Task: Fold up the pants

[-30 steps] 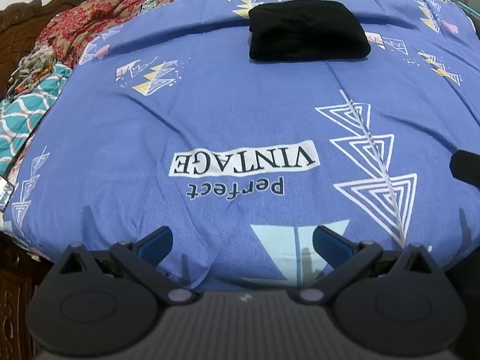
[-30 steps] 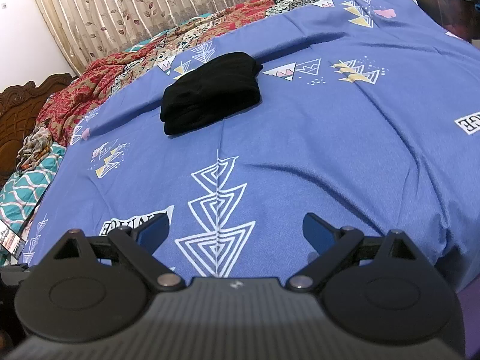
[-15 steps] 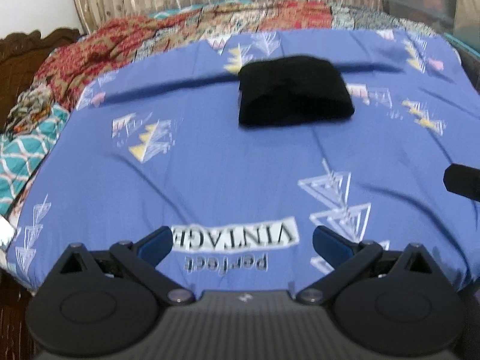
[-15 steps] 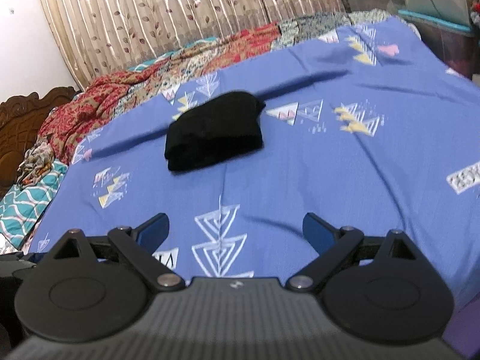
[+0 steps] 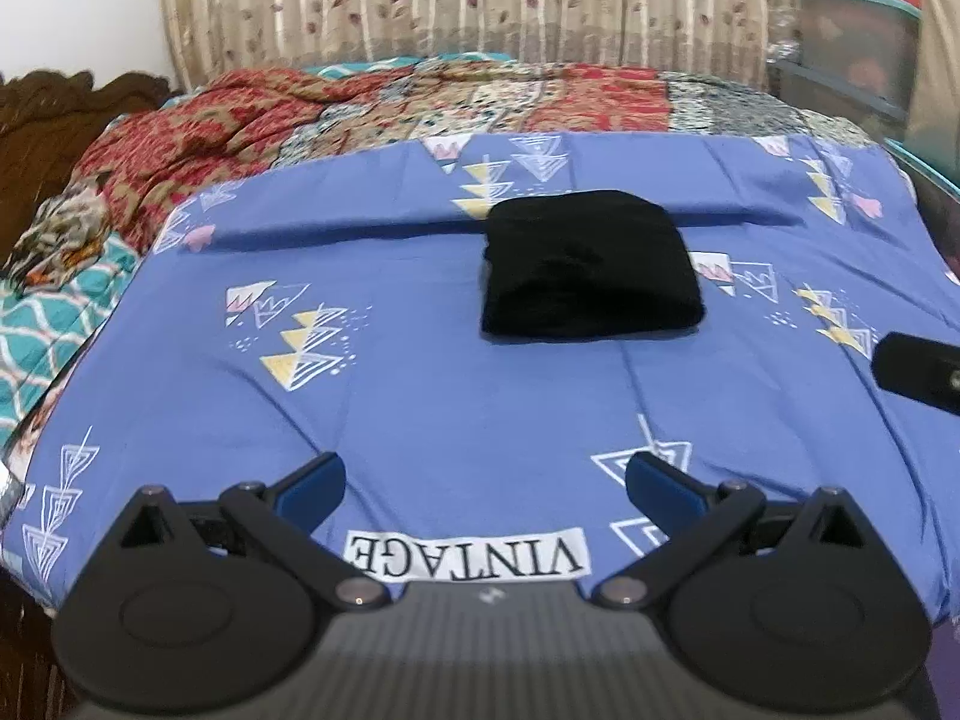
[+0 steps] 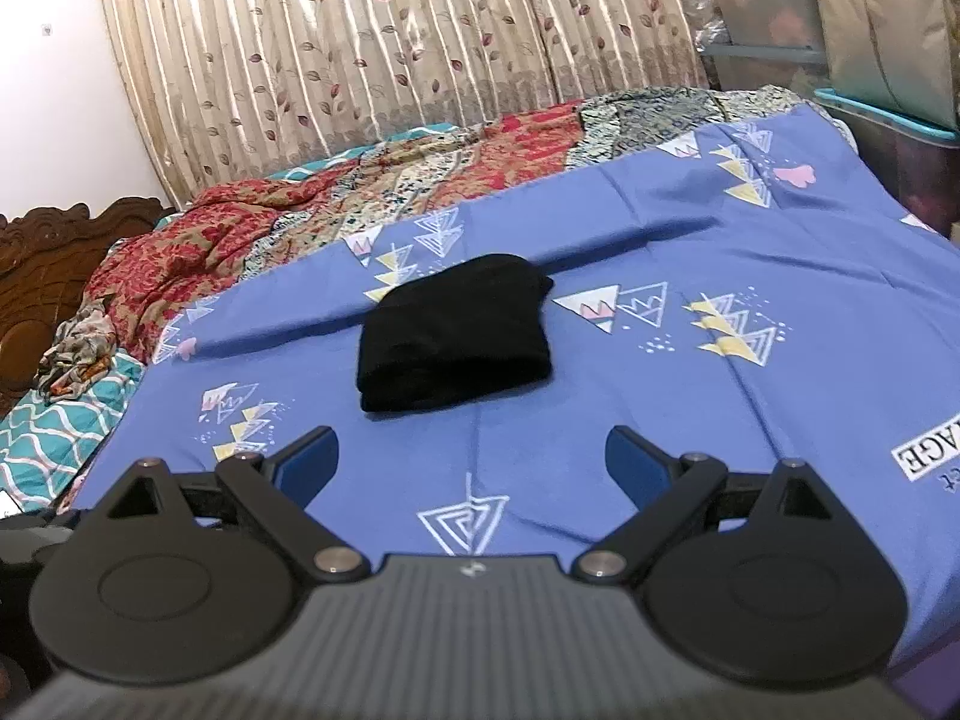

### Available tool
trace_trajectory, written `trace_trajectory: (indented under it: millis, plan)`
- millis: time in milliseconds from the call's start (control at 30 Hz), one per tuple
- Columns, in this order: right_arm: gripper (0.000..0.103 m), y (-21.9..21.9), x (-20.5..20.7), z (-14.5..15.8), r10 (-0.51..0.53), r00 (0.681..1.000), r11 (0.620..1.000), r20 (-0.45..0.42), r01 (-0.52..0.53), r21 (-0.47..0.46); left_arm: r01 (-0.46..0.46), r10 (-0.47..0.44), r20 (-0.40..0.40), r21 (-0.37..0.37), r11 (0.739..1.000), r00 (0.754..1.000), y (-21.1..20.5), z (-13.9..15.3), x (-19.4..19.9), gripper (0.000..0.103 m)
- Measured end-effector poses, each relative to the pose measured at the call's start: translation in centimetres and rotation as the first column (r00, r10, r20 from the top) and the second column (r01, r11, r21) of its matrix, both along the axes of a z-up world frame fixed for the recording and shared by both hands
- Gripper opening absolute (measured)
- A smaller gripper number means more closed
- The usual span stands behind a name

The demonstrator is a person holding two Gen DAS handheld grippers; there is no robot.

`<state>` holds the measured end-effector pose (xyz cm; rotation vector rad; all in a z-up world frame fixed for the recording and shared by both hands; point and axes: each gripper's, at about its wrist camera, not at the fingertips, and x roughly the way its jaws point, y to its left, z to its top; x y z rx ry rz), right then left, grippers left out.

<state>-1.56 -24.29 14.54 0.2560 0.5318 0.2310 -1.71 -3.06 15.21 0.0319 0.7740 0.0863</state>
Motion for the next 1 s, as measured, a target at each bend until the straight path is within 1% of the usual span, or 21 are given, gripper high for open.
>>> trace_trajectory:
  millis: [167,267,367,467,667,1000]
  plan:
    - [0.097,1.2,0.9,0.2,0.016,1.000,1.000,-0.011,-0.016,0.004,-0.028,0.028,-0.007,-0.001,1.000,1.000,1.3,-0.2,0.7,0.103]
    - [0.097,1.7,1.4,0.4,0.026,1.000,1.000,-0.014,-0.026,-0.008,-0.047,0.047,-0.003,0.023,0.999,0.999,1.7,-0.3,1.2,0.103]
    - [0.097,1.9,2.1,0.4,0.035,0.999,0.999,-0.024,-0.035,0.004,-0.073,0.073,0.004,0.055,0.996,0.997,1.9,-0.3,2.0,0.103]
    - [0.097,2.1,2.7,0.5,0.045,0.999,0.999,-0.022,-0.045,0.002,-0.088,0.088,0.008,0.062,0.994,0.996,2.0,-0.1,2.6,0.103]
    - [0.097,1.8,3.3,0.3,0.050,0.998,0.999,-0.028,-0.050,0.010,-0.092,0.093,-0.011,0.064,0.994,0.996,1.7,-0.2,3.5,0.103]
    - [0.097,0.1,3.9,-0.9,0.020,0.999,0.999,-0.043,-0.019,0.034,-0.043,0.049,-0.086,0.078,0.996,0.995,-0.7,-1.5,4.8,0.103]
